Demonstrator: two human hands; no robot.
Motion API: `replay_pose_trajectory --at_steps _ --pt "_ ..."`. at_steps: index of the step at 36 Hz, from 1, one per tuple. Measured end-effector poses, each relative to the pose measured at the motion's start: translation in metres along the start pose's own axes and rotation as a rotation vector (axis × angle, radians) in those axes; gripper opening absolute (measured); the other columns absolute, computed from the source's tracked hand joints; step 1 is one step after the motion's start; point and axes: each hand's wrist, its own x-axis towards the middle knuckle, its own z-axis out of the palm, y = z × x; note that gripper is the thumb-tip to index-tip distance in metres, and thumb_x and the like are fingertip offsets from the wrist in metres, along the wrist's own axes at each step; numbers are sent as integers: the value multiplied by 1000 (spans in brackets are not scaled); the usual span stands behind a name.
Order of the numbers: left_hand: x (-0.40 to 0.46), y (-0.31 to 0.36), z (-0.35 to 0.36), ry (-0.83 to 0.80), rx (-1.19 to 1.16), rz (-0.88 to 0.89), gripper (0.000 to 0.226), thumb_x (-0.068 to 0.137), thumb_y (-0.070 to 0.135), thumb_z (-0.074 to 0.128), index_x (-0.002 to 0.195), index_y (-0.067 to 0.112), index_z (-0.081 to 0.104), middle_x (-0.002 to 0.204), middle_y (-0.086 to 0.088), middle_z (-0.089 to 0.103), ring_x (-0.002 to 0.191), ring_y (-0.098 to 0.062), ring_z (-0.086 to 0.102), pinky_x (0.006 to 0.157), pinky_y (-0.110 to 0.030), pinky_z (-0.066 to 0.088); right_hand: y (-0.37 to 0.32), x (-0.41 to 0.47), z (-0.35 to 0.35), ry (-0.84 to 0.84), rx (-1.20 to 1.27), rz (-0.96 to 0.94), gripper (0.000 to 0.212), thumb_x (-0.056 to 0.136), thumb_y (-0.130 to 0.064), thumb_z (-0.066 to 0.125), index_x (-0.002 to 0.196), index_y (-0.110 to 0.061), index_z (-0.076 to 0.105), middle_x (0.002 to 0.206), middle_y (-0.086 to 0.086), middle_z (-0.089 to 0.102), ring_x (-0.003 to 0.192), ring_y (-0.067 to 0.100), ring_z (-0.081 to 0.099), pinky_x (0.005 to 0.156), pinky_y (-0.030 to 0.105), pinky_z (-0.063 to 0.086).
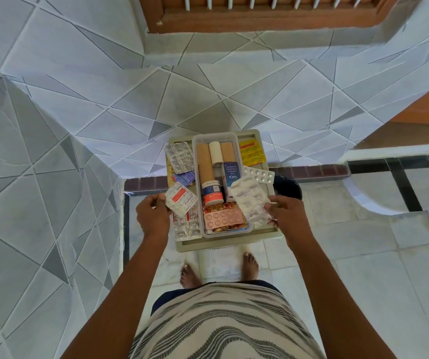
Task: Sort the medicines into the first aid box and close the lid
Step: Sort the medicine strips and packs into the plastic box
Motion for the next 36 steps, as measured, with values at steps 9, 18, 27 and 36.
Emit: replay_pose_trajectory --at_steps 9,18,27,36 --pt "-7 8 1 8 -36 41 11 97 20 61 96 14 71 96 -9 73 88 -25 73 79 -50 61 -23 32 35 -214 -733 -375 30 95 -4 59 120 -15 73 116 8 70 96 18 64 81 22 44" --pt "-18 7 8 26 -23 61 15 99 22 60 100 11 71 95 -7 72 86 -21 73 75 -45 63 -26 41 68 -294 -1208 -517 30 95 -19 58 121 -30 68 117 -1 69 113 23 58 99 42 39" --pt "-30 10 22 18 23 118 15 98 25 61 104 15 70 97 -3 73 85 -18 74 72 -38 63 -7 28 58 -267 -1273 -760 38 82 -48 70 115 -29 69 121 -3 57 120 22 47 98 48 28" --pt "-35 11 30 45 46 115 11 97 25 62 103 20 70 99 0 72 86 -17 73 68 -32 62 9 23 72 -403 -1200 -788 38 83 -38 73 119 -25 71 119 7 62 113 28 57 97 43 38"
